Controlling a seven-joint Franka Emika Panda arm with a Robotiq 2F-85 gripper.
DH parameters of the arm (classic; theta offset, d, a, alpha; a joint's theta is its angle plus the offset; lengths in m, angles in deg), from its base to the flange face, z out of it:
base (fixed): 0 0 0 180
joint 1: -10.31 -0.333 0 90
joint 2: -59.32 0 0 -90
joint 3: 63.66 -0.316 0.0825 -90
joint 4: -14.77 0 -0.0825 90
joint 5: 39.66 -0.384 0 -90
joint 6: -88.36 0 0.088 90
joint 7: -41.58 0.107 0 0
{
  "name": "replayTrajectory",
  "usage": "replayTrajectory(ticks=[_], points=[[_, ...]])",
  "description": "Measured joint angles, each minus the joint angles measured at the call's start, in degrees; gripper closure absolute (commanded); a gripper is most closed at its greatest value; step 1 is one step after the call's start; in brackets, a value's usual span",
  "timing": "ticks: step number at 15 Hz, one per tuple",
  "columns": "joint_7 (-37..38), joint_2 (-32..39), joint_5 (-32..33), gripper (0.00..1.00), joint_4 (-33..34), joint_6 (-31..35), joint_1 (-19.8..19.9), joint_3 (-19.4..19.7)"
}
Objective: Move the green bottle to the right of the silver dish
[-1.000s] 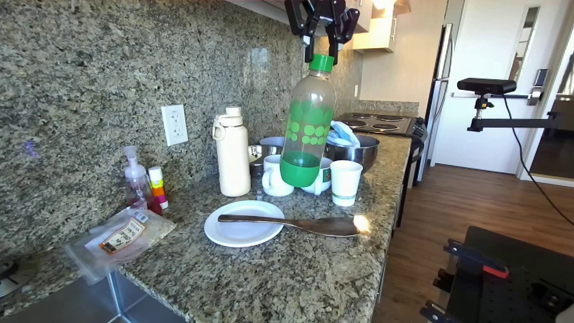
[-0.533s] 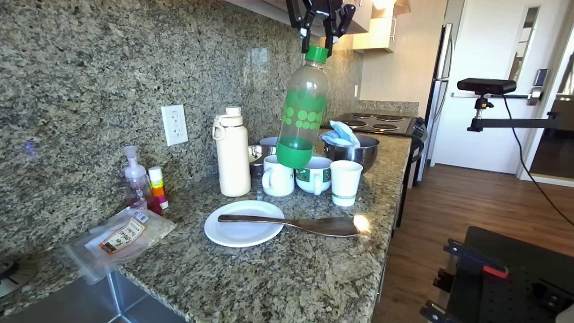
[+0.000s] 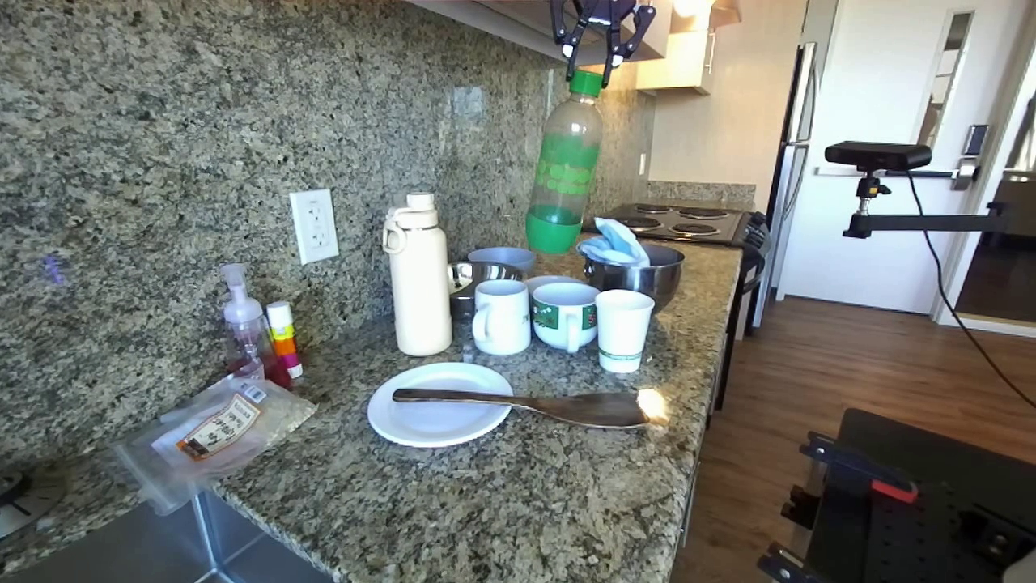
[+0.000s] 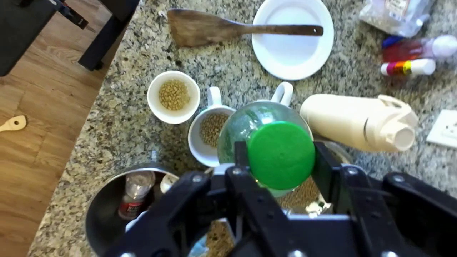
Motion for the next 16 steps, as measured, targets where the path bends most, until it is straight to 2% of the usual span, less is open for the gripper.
replayTrajectory(ticks=[8,16], points=[[6.9,7.9,-10.9,0.79,14.1,-0.1,8.3,8.2],[18.8,13.7,-13.3,0.79,22.2,3.5,13.0,10.5]])
